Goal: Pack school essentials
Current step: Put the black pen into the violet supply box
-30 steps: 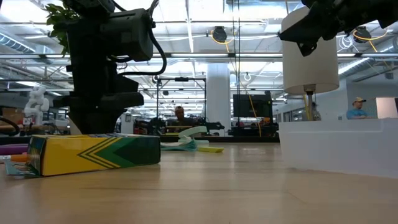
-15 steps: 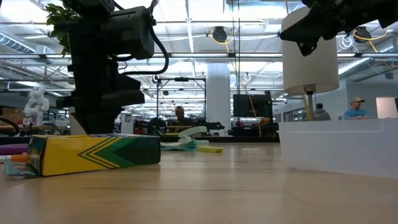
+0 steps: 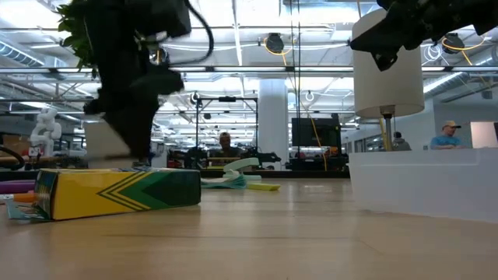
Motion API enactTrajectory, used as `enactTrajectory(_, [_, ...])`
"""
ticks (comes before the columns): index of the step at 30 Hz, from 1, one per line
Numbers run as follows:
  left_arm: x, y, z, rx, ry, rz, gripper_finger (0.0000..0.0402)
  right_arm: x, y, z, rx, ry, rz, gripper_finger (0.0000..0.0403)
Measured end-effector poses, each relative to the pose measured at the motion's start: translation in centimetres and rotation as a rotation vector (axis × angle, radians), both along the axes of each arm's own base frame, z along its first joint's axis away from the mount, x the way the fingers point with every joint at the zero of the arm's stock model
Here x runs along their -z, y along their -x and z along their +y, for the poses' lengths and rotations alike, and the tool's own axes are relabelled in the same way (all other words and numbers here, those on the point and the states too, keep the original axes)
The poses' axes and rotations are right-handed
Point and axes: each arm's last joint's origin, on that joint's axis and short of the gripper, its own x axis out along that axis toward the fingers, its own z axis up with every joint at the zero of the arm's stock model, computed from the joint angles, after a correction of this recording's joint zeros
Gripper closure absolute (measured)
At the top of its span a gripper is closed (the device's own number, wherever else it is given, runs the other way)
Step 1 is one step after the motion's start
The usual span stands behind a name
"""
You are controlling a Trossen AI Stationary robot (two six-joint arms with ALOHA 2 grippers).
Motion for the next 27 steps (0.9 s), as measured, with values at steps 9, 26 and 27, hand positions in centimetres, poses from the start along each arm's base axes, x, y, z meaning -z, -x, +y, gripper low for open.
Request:
enactTrajectory(9, [-6.8, 0.3, 0.4, 0.107, -0.210, -0.318, 0.0366, 0.6, -0.4, 0.2, 0.014, -0.088, -0.068, 0.0403])
enactTrajectory(26, [-13.3, -3.2, -0.4, 0.542, -0.557, -0.918, 0.0366, 4.4, -2.5, 1.3, -0.062, -0.119, -0.323, 0.0397])
enactTrajectory(27, [-13.4, -3.5, -0.5, 0.569, -0.558, -0.948, 0.0366, 4.4, -2.6, 1.4, -0.068, -0.119, -0.327, 0.0391])
